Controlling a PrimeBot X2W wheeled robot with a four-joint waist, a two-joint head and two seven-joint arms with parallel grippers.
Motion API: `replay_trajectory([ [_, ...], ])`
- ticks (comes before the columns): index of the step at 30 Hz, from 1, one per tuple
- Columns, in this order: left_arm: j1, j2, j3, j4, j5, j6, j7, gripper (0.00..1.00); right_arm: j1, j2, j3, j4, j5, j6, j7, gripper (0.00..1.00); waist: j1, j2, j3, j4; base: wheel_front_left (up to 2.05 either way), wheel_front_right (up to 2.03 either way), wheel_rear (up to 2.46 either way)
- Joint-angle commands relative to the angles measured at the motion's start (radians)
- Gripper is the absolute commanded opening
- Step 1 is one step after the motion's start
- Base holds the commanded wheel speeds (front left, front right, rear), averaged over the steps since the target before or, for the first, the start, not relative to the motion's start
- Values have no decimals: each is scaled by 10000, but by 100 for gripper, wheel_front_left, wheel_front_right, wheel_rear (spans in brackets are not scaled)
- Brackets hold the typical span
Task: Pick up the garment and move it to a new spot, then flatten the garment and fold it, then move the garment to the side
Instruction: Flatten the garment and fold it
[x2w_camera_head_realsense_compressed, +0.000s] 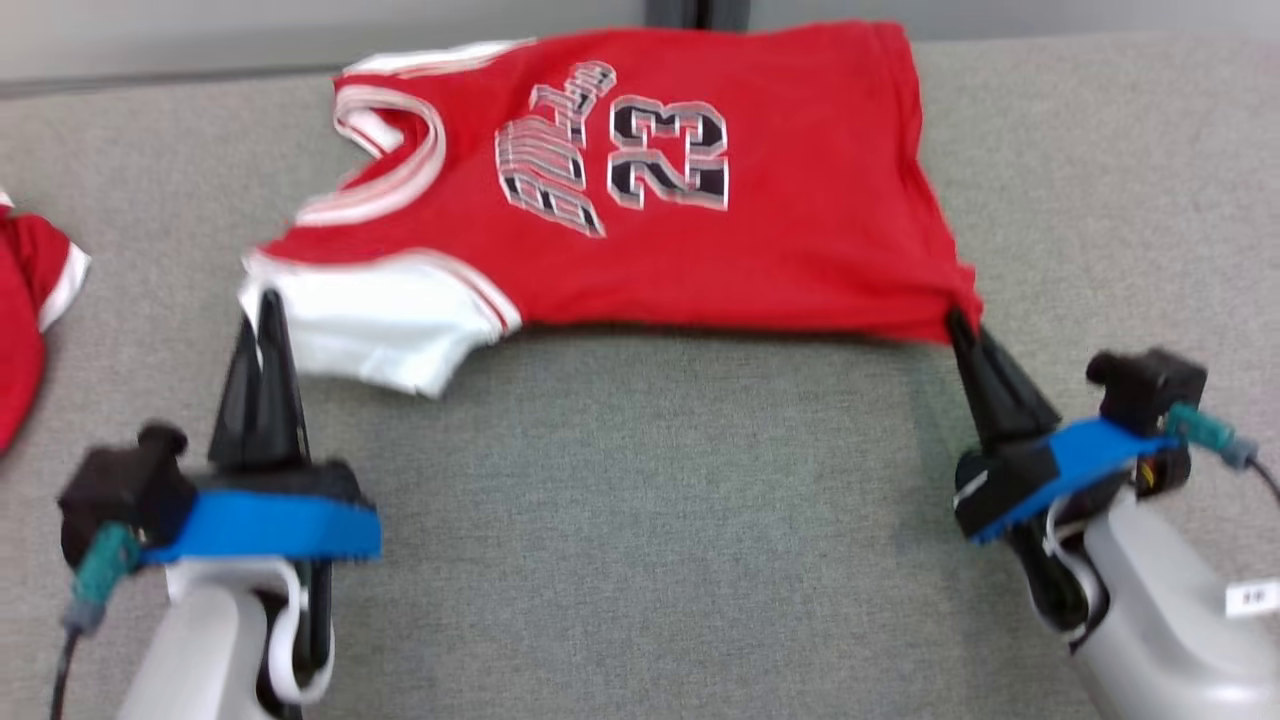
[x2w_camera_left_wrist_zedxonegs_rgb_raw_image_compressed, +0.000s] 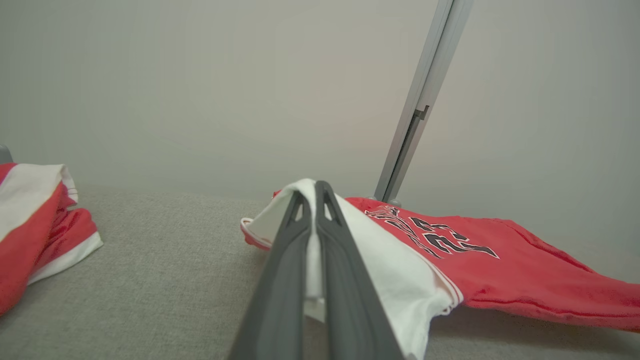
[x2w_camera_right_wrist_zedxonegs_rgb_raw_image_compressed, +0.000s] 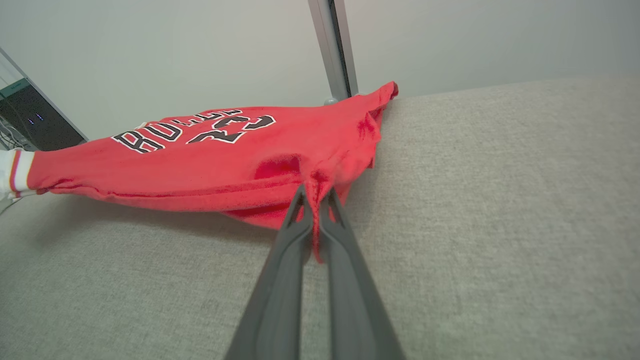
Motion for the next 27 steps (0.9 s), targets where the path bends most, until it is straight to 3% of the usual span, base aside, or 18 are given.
replay_trajectory([
  [1,629,-52,105,-128,84,5,-26,0,562,-53,66,-24,36,5,-34,0,3,0,-346,-106,0,0,0],
  [18,4721,-568,-118,-1050,168,290,-25,0,4376,-291,-323,-883,-252,5,0,0,3,0,-2346,46,0,0,0],
  [27,5351,-450,-342,-1487,176,360,261,0,5705,-44,-1068,-2028,-718,5,778,0,3,0,-2621,78,0,0,0],
])
